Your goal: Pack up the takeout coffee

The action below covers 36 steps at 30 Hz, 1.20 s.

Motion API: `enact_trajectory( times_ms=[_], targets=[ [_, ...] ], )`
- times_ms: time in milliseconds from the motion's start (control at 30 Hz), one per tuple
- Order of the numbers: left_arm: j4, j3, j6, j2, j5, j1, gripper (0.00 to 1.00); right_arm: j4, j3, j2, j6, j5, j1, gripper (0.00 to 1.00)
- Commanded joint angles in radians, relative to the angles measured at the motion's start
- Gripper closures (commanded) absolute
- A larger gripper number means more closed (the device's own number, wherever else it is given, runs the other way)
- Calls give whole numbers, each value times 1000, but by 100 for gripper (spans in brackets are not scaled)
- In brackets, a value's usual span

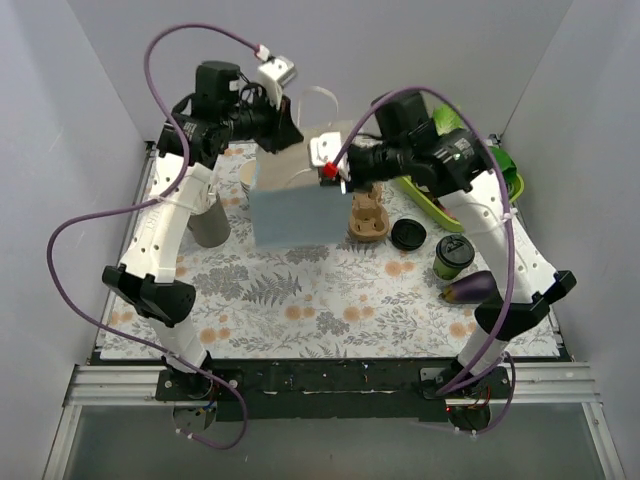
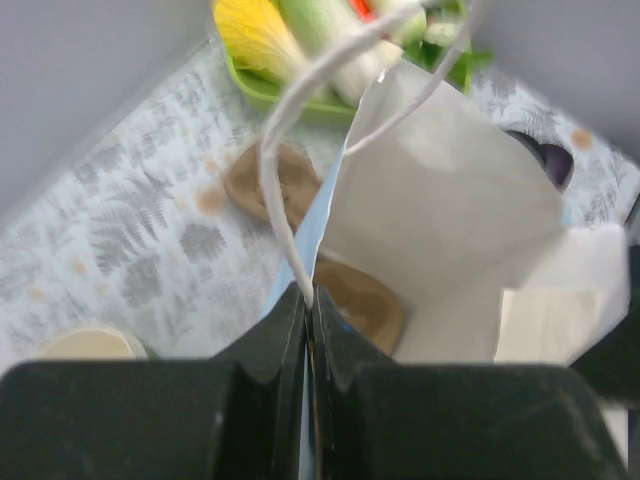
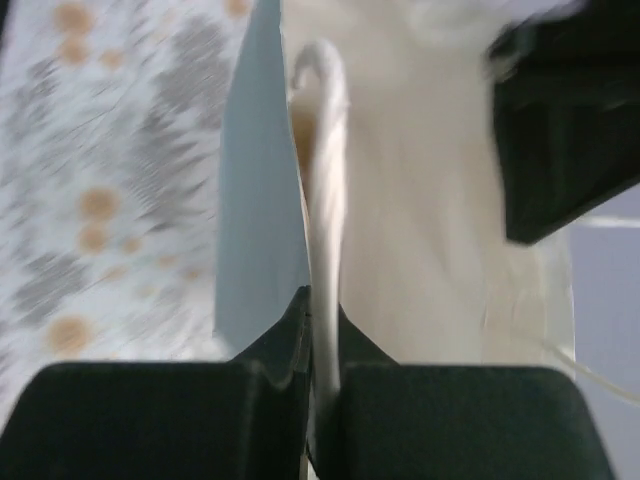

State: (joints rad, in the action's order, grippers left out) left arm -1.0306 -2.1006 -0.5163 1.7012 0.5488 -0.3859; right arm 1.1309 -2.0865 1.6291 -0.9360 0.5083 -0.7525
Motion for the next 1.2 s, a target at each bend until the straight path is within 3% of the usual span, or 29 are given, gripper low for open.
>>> enact_trajectory(
  times_ms=[0,33,67,100,167,200,367,467,500,567,600,667,700,733,900,967,1167],
  targets=[
    [-24,-62,10,-58,16,10,100,113,-182,46,5,71,28,99],
    [60,108,-5,-134,32,9,100,60,-55,3,38,93,27,99],
    [257,431,-26,-209,31,9,100,-32,246,-115,55,104,19,99],
    [339,538,-36,-351,30,4,100,-212,361,-176,72,89,9,99],
    [435,690,-36,-412,13,1,100,-356,552,-305,83,35,-24,99],
    [428,701,-28,-416,5,-1,100,-408,648,-325,82,20,-31,99],
    [434,757,-27,-437,-6,-1,100,-342,692,-330,82,2,-42,99],
    [432,800,-19,-465,11,-2,100,-326,723,-351,53,10,-47,85],
    [432,806,-14,-469,17,-2,100,-316,729,-356,31,10,-51,73],
    [434,798,11,-486,23,-5,100,-260,723,-362,6,-4,-68,64],
    [434,785,19,-489,20,-4,100,-241,711,-368,5,-8,-73,45],
    [448,734,62,-502,11,-7,100,-226,688,-406,20,-37,-74,30],
    [455,717,82,-505,4,-10,100,-233,683,-423,29,-54,-74,16],
    [463,702,100,-505,-6,-10,100,-255,680,-443,66,-104,-74,11],
    [466,675,231,-508,-42,-16,100,-540,755,-649,144,-240,-71,5],
    [460,712,258,-521,-30,-22,100,-566,789,-704,144,-301,-71,5],
    [428,985,286,-630,54,-109,100,-629,973,-808,173,-482,-67,5]
  ],
)
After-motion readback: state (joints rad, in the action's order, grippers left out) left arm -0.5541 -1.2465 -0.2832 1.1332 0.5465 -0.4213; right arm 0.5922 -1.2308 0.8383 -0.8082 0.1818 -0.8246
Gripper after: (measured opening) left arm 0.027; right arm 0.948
